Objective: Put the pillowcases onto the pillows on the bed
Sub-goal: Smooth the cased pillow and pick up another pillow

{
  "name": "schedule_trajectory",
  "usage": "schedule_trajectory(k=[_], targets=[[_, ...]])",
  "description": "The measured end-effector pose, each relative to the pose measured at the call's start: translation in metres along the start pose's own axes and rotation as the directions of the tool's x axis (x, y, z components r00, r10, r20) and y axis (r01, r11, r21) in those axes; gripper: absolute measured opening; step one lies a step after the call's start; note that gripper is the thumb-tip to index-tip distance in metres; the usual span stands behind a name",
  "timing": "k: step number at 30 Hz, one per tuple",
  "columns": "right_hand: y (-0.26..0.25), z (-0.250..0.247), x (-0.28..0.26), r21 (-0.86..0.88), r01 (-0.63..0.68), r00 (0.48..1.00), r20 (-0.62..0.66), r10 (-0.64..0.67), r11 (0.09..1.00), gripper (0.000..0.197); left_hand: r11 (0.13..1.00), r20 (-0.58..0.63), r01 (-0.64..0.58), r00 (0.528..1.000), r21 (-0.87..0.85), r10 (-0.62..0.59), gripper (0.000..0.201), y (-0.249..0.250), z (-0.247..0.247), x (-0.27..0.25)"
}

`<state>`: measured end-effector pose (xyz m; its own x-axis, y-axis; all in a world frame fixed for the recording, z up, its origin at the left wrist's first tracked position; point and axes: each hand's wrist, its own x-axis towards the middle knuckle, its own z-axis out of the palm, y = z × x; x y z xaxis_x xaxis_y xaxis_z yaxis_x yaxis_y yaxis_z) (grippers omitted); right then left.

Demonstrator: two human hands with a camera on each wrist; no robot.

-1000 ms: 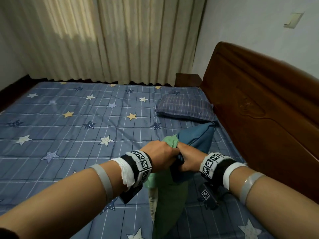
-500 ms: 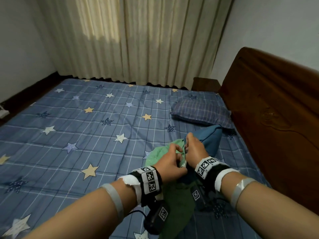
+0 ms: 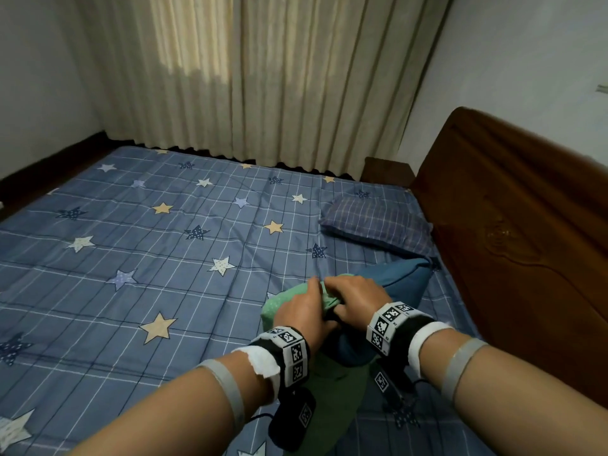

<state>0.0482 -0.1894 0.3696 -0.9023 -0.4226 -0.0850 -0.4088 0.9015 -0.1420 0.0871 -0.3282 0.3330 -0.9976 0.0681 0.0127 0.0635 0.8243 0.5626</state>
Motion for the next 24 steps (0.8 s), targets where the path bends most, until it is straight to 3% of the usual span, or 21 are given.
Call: schedule_trajectory(k=[6,13,19,24], targets=[[0.003,-0.009,-0.007,-0.030,-0.031,0.999,0.030,0.032,0.999,0.018,0.994,0.019,-0.056,0.998,0.099,0.054,0.035,0.002,0.004,0.006],[0.021,-0.050,-0.010,-0.163,0.076,0.980,0.194,-0.044,0.984,0.036,0.957,-0.124,-0.166,0.972,0.237,0.200,0.029,0.008,-0.001,0.012],[0.042,-0.059,-0.012,-0.138,0.123,0.966,0.244,-0.087,0.983,0.023,0.983,-0.101,-0.095,0.989,0.158,0.112,0.033,0.019,-0.017,0.025],[0.051,-0.051,-0.017,-0.193,0.053,0.991,0.131,-0.028,0.980,0.012,0.993,-0.097,-0.069,0.992,0.095,0.079,0.039,0.023,-0.021,0.026]])
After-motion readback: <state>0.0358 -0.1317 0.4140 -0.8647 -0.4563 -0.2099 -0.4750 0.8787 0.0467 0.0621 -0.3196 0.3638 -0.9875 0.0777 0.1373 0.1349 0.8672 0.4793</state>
